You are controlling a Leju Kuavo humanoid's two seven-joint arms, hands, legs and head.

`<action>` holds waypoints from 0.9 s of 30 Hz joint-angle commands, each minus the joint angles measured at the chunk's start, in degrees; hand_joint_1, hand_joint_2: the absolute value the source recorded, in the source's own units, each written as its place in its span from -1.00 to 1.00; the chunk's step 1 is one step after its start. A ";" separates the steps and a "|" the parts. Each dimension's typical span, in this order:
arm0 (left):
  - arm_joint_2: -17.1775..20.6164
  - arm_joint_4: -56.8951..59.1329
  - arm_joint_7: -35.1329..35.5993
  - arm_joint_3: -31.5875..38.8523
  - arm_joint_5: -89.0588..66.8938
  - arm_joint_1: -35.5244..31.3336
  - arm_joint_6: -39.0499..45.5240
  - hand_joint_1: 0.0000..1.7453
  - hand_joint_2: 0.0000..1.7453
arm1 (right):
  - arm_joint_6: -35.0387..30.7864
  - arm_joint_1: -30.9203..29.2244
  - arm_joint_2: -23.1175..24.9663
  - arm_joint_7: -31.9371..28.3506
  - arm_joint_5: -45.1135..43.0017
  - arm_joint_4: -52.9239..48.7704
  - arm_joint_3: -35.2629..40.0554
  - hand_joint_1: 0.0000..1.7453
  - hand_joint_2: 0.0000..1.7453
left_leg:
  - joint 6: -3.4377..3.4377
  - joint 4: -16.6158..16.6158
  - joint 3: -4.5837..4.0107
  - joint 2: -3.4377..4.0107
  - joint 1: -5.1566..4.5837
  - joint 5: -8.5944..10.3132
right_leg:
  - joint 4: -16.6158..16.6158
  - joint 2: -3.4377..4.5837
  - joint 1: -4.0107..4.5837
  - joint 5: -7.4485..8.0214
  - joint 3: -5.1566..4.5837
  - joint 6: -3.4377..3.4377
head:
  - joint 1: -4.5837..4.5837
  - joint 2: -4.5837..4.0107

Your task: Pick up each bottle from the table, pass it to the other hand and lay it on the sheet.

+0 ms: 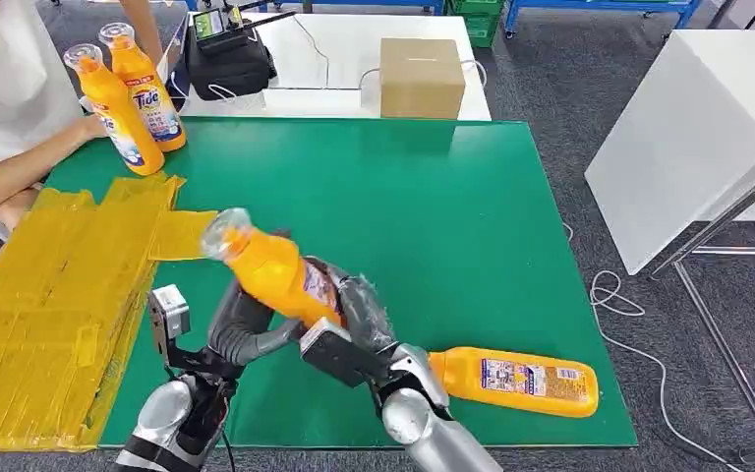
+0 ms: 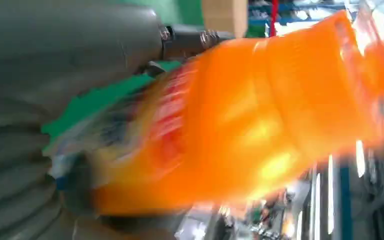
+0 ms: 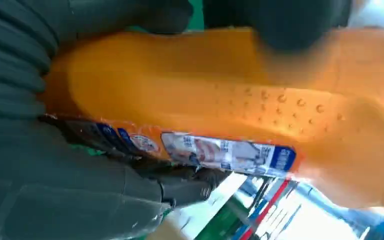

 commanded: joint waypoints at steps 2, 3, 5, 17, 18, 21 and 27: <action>0.13 4.86 -0.09 -0.38 0.64 -2.96 0.04 -1.00 1.00 | 1.09 -3.58 -3.93 -0.69 5.67 4.62 14.25 1.00 1.00 | -0.18 -0.10 0.44 -0.03 -0.01 -0.16 | -0.14 -0.07 -0.02 -0.14 0.47 -0.03 | 0.02 0.00; 0.02 5.13 -0.18 -0.27 0.73 -3.06 -0.02 -1.00 1.00 | 0.71 -3.67 -4.06 -0.53 6.71 4.89 14.88 1.00 1.00 | -0.11 -0.06 0.22 0.00 0.02 -0.08 | -0.11 -0.03 0.01 -0.05 0.24 -0.02 | 0.02 0.00; -0.22 5.46 -0.24 -0.14 0.85 -3.10 0.07 -1.00 1.00 | 0.07 -3.65 -4.27 -0.54 7.81 5.50 15.56 1.00 1.00 | -0.16 -0.09 0.38 -0.05 0.01 -0.12 | -0.15 -0.10 0.00 -0.11 0.41 -0.04 | 0.02 0.00; -4.83 0.50 -1.97 5.61 9.33 -0.72 5.63 1.00 1.00 | -1.83 -3.14 -4.41 0.18 7.75 6.94 15.09 1.00 1.00 | -0.12 -0.05 0.23 -0.12 0.02 -0.09 | -0.11 -0.20 0.01 -0.10 0.24 -0.02 | 0.00 0.00; -4.84 -0.24 -1.90 5.56 9.74 -0.55 6.39 1.00 1.00 | -2.03 -3.03 -4.44 0.27 7.62 6.94 14.91 1.00 1.00 | -0.09 -0.01 0.15 -0.10 0.05 -0.08 | -0.09 -0.16 0.03 -0.08 0.17 -0.01 | 0.00 0.00; -4.94 -0.83 -1.72 5.62 10.15 -0.36 7.18 1.00 1.00 | -2.25 -2.86 -4.56 0.44 7.44 6.97 14.68 1.00 1.00 | -0.10 -0.03 0.16 -0.10 0.04 -0.07 | -0.10 -0.18 0.03 -0.08 0.16 -0.02 | -0.02 0.00; -5.85 -1.09 -2.25 6.33 12.15 0.01 10.01 1.00 1.00 | -4.16 -2.27 -4.74 0.85 7.48 6.97 13.55 1.00 1.00 | -0.08 -0.03 0.10 -0.08 0.05 -0.03 | -0.10 -0.16 0.03 -0.04 0.08 -0.02 | 0.00 0.00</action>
